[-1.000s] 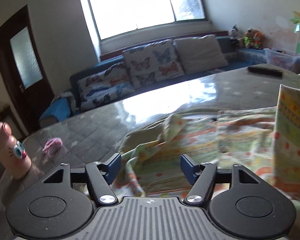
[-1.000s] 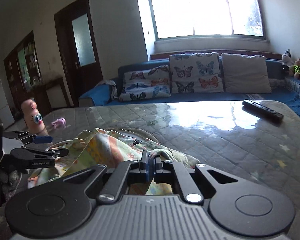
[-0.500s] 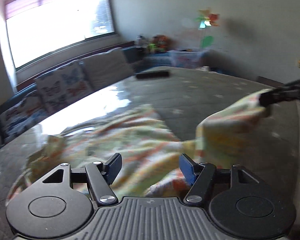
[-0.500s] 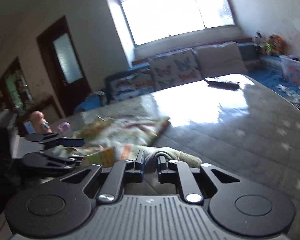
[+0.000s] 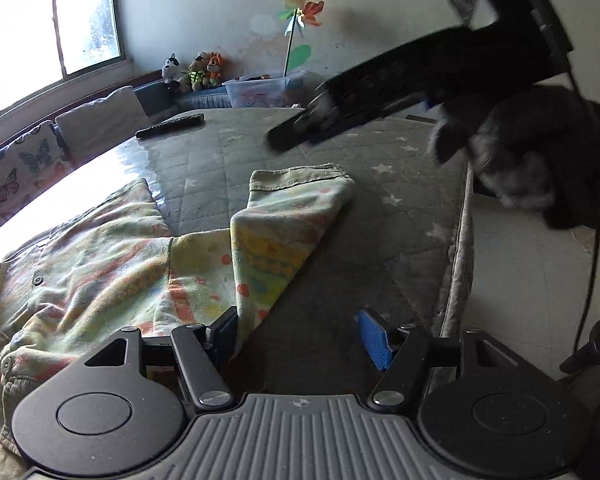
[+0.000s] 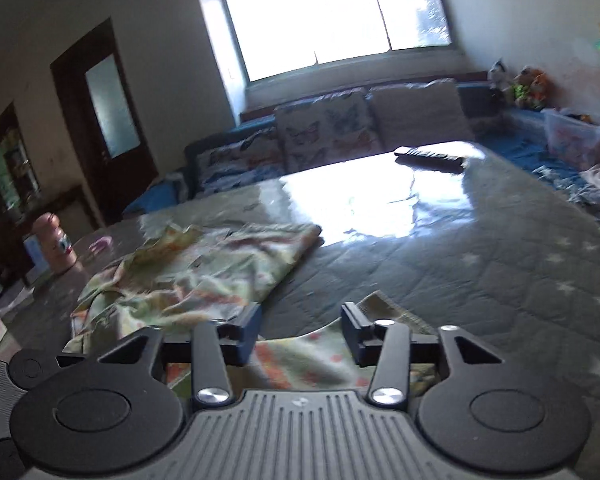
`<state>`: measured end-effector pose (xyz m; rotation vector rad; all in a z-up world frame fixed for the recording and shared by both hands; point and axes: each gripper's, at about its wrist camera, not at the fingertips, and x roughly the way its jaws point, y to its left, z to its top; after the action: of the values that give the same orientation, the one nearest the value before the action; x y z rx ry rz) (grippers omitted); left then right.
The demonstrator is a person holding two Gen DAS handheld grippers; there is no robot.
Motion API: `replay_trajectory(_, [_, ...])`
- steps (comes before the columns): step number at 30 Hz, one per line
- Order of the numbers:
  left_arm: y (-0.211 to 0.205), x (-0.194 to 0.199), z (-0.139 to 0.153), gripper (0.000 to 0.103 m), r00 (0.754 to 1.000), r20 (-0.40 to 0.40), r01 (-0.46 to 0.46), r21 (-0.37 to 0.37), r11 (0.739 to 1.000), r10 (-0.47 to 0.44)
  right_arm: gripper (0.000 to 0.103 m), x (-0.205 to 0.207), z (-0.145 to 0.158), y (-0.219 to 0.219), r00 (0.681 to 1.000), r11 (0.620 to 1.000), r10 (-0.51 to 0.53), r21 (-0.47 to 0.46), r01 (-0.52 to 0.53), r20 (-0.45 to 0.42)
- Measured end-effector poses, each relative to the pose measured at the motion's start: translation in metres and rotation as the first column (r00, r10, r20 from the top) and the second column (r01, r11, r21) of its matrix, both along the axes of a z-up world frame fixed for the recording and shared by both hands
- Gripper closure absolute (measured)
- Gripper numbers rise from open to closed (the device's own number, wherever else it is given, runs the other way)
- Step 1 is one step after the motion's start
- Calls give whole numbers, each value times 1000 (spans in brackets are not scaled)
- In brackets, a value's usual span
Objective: Fold clothes
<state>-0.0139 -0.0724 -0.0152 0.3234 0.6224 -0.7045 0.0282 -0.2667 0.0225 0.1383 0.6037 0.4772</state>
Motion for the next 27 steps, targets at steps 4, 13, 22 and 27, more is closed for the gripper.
replay_trajectory(4, [1,-3,4,37,1000,-18,11,-35,999,-11,51,20,-16,27,999,998,33,-52,-35,-36])
replay_trajectory(13, [-14,-4,1,37,997,-37,62,-65,996,-64,55,59,-40,29,992,979,-80,-194,60,-95])
replay_trajectory(22, [-25,-9,-2,36,992,-58,107,-77,991,-111,97,59,-37,35,996,956,-77,-285,64,-35])
replay_trajectory(27, [-30,-11,-3,34,990,-59,124,-84,989,-129,99,41,-22,10,989,958,-150,-243,150,16])
